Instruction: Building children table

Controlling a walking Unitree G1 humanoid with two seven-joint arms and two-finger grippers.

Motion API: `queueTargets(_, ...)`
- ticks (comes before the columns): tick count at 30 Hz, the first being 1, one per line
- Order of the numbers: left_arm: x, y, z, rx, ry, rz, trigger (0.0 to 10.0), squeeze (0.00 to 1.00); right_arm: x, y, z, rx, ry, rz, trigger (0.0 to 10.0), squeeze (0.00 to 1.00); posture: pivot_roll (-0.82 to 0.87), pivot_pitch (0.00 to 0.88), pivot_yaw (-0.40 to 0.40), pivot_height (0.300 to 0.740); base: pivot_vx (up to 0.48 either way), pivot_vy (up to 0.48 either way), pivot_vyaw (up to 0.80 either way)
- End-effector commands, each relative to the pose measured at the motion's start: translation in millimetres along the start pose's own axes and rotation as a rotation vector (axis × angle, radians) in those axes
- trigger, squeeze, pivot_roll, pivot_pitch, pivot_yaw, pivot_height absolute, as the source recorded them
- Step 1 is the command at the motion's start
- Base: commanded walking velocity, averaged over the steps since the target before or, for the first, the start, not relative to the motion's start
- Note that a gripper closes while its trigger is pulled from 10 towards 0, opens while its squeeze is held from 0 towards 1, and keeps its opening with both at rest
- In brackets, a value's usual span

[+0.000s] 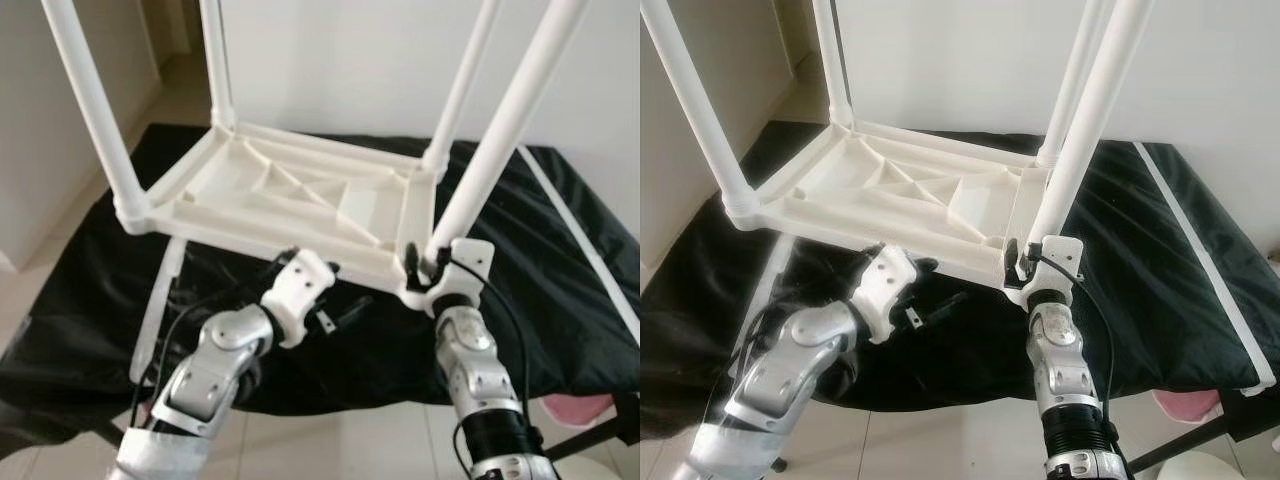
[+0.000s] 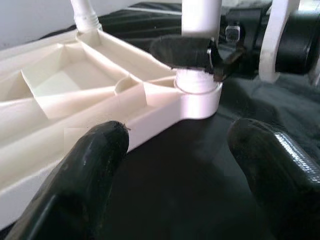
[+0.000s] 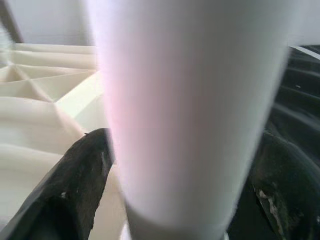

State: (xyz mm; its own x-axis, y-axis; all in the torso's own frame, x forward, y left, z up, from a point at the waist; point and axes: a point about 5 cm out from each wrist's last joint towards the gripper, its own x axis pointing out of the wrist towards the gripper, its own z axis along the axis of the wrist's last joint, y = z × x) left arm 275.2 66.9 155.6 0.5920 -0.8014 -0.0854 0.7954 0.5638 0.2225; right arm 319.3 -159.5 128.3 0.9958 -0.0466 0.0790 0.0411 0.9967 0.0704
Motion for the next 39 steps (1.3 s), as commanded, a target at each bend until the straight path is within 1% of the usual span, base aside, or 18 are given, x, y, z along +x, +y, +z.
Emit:
queueTargets(1,-0.8,-1.9,3.4,0.011,-0.017,-0.018,10.0,0.00,-1.7,-1.0,0.3,0.003,-0.009,0.016,10.0,0.00,0.08,0.000,-0.053,0.740,0.000,0.000,0.00)
queueTargets(3,-0.5,-2.0,2.7,0.012,-0.015,-0.018,10.0,0.00,-0.7,-2.7,1.0,-0.010,-0.010,0.031,10.0,0.00,0.08,0.003,-0.057,0.740,0.000,0.000,0.00)
queueTargets(8,0.3,-4.9,2.6,0.010,-0.017,-0.028,10.0,0.00,0.4,-0.8,3.7,-0.025,-0.022,0.098,10.0,0.00,0.07,0.000,-0.053,0.740,0.000,0.000,0.00)
queueTargets(22,-3.4,-3.9,1.2,0.012,-0.006,-0.035,10.0,0.00,-0.1,-4.4,2.4,-0.048,-0.014,0.162,10.0,0.00,0.07,0.009,-0.041,0.740,0.000,0.000,0.00)
queueTargets(35,-4.3,-2.6,1.5,0.017,-0.001,-0.040,10.0,0.00,-0.8,-0.9,1.1,-0.053,-0.012,0.206,10.0,0.00,0.07,0.010,-0.032,0.740,0.000,0.000,0.00)
queueTargets(36,-3.9,-1.9,1.8,0.016,-0.002,-0.041,10.0,0.00,-0.3,0.4,0.6,-0.059,-0.006,0.233,10.0,0.00,0.07,0.010,-0.032,0.740,0.000,0.000,0.00)
queueTargets(39,-4.1,-2.3,2.8,0.016,-0.004,-0.044,10.0,0.00,-0.7,0.7,0.8,-0.061,-0.007,0.249,10.0,0.00,0.07,0.018,-0.029,0.740,0.000,0.000,0.00)
